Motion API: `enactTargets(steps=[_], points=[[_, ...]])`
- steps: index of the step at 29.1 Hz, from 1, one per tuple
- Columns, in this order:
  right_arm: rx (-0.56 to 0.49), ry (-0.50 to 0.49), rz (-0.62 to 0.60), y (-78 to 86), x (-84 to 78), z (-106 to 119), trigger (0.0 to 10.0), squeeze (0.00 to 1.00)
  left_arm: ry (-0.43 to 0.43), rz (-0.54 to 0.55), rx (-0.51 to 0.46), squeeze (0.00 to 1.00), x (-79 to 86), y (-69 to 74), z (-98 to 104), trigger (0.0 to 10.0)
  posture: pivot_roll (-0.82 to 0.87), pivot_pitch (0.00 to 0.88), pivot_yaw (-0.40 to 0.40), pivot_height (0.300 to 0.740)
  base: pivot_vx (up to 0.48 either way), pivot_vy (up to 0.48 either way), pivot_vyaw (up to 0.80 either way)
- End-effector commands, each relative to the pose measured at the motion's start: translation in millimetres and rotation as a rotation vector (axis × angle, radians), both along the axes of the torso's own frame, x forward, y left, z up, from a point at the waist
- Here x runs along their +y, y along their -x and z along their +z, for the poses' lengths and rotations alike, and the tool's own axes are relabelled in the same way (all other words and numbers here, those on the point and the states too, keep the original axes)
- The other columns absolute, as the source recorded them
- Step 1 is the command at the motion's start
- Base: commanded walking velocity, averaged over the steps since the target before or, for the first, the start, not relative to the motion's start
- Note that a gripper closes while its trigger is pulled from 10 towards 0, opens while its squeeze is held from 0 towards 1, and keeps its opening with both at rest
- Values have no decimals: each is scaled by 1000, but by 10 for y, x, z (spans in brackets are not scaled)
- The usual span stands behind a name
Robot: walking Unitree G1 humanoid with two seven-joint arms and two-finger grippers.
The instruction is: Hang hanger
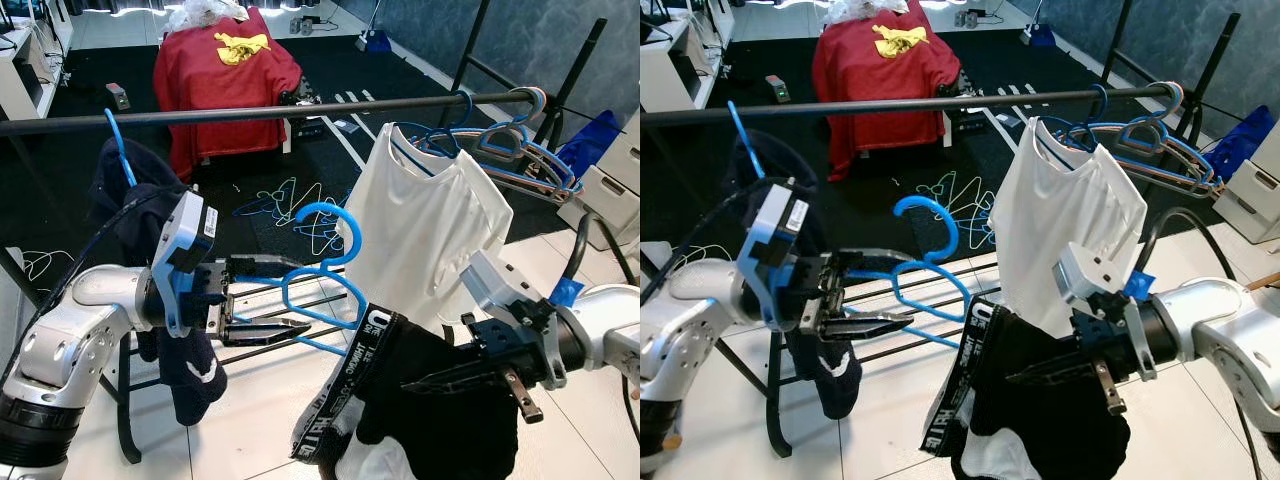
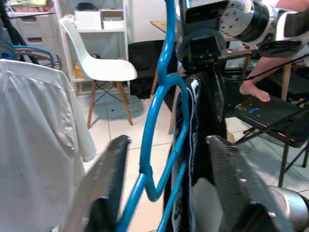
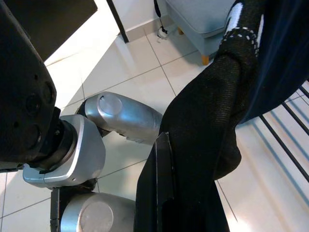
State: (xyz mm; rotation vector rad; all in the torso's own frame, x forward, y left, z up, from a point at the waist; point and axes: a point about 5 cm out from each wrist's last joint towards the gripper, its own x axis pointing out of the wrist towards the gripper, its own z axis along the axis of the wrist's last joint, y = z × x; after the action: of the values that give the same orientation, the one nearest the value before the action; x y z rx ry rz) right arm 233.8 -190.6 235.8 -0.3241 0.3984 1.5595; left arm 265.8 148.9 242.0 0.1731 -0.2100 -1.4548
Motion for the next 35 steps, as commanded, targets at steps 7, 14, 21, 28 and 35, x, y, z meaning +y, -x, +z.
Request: enactTargets(steps=[7, 14, 21, 28, 35], points=[[-35, 43, 2, -30, -40, 60, 0, 0, -54, -23, -6, 0, 1, 32, -44, 0, -48, 112, -34, 740, 0, 0, 0], [-47, 51, 0, -44, -49, 72, 0, 0, -63, -20, -10, 0, 9, 23, -46, 0, -47, 108, -36, 740, 0, 0, 0], [-144, -9, -78, -162, -37, 105, 5922, 0, -15, 4, -9, 0, 23, 3, -15, 0, -46, 103, -35, 740, 0, 0, 0], [-175, -75, -115, -228, -62, 213, 10000, 278, 103, 8, 23, 0, -9, -7, 27, 0, -52, 97, -35, 740, 0, 0, 0], [-194, -242, -127, -272, -120, 519, 10000, 1000, 186, -13, 87, 0, -130, 54, -86, 0, -58, 98, -42, 740, 0, 0, 0]])
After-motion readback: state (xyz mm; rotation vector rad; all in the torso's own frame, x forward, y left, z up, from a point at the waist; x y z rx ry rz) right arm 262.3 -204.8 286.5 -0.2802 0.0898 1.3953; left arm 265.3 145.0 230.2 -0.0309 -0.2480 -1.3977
